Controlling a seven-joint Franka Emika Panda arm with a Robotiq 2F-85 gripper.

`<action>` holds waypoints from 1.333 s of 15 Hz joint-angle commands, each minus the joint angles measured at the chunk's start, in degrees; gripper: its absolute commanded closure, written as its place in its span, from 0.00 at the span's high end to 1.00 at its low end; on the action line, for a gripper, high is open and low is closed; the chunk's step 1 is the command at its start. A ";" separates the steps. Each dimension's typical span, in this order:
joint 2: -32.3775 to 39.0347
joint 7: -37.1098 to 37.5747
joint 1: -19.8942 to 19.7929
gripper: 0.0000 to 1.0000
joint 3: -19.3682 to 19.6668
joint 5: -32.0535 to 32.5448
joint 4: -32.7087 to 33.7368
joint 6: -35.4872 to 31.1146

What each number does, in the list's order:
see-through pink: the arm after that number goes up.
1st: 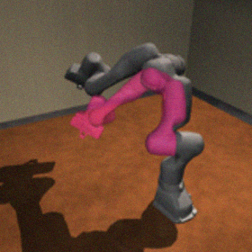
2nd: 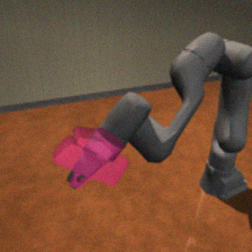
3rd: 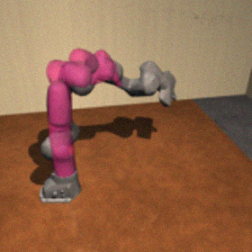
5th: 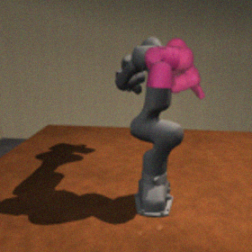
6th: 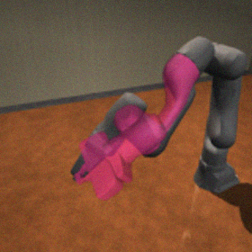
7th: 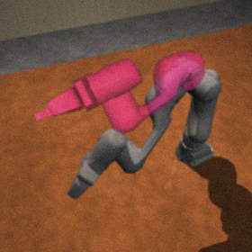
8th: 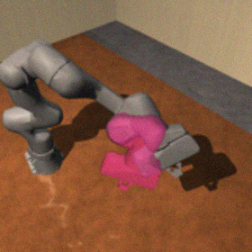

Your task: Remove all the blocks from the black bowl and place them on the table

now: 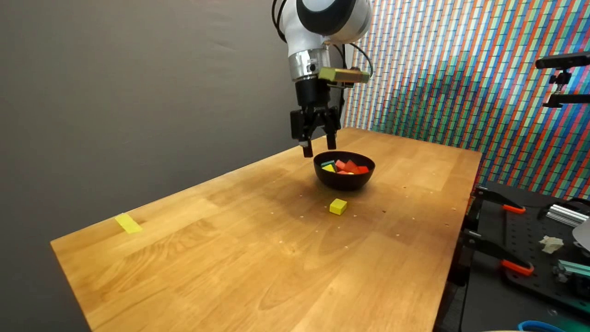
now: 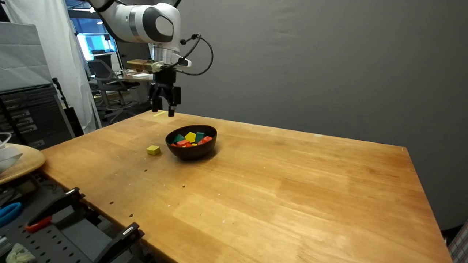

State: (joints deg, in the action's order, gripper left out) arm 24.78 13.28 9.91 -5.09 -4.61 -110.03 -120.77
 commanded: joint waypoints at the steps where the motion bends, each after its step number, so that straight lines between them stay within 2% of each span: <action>1: -4.15 5.27 -0.67 1.00 3.76 3.27 -4.86 -1.87; 3: -3.46 7.87 -1.24 1.00 5.47 4.55 -5.35 -0.90; 4: -2.44 4.98 -1.41 1.00 4.17 3.35 -3.24 -0.17; 6: -2.32 5.94 -1.98 1.00 5.03 3.65 -4.40 -0.17; 8: -1.89 7.98 -1.84 1.00 5.59 3.99 -4.39 -3.70; 13: 4.83 7.84 -3.51 1.00 5.57 1.05 -2.38 -11.06; 17: 10.02 7.78 -4.41 1.00 5.89 -0.29 -0.54 -14.58; 20: 11.32 7.81 -4.76 1.00 6.03 -0.96 -0.69 -15.32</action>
State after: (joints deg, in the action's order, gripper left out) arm 34.25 20.97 5.37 0.59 -4.14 -112.11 -134.47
